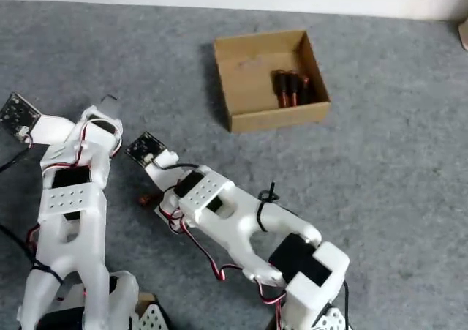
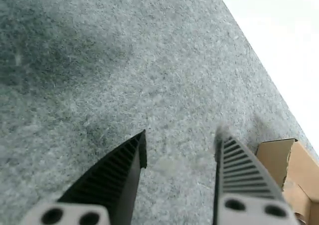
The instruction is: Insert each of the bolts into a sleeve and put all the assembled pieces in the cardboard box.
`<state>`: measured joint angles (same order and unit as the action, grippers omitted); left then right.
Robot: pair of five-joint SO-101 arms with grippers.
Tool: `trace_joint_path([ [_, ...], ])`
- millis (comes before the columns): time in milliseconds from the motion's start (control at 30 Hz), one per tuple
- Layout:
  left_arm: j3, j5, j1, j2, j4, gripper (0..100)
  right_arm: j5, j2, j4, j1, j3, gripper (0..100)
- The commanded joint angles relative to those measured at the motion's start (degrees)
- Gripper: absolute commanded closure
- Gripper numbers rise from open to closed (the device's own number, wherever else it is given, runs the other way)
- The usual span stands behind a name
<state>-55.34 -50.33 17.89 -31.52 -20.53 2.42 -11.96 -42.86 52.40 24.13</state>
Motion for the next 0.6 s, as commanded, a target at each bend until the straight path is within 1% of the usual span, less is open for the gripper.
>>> trace_joint_path([
  [0, 3.1, -0.2, -0.4, 0.0, 0.1, 77, -1.1, -1.5, 1.4, -2.3, -3.0, 73.6],
  [133, 3.1, -0.2, -0.4, 0.0, 0.1, 77, -4.6, -3.9, 1.6, -5.1, -5.0, 73.6],
  [300, 3.1, -0.2, -0.4, 0.0, 0.1, 77, -4.5, -5.1, 1.5, -5.8, -5.8, 74.5],
  [367, 3.0, -0.2, -0.4, 0.0, 0.1, 77, -4.5, -5.1, 1.5, -5.8, -5.5, 79.8],
  [400, 3.0, -0.2, -0.4, 0.0, 0.1, 77, -4.5, -5.1, 1.4, -5.8, -5.5, 84.6],
  [467, 3.0, -0.2, -0.4, 0.0, 0.1, 77, -4.5, -5.2, 1.4, -5.9, -5.5, 97.5],
  [500, 3.0, -0.2, -0.4, 0.0, 0.0, 77, -4.5, -5.2, 1.4, -6.0, -5.5, 99.8],
  [567, 3.0, -0.2, -0.4, 0.0, 0.0, 77, -4.5, -5.3, 1.4, -6.0, -5.4, 97.4],
])
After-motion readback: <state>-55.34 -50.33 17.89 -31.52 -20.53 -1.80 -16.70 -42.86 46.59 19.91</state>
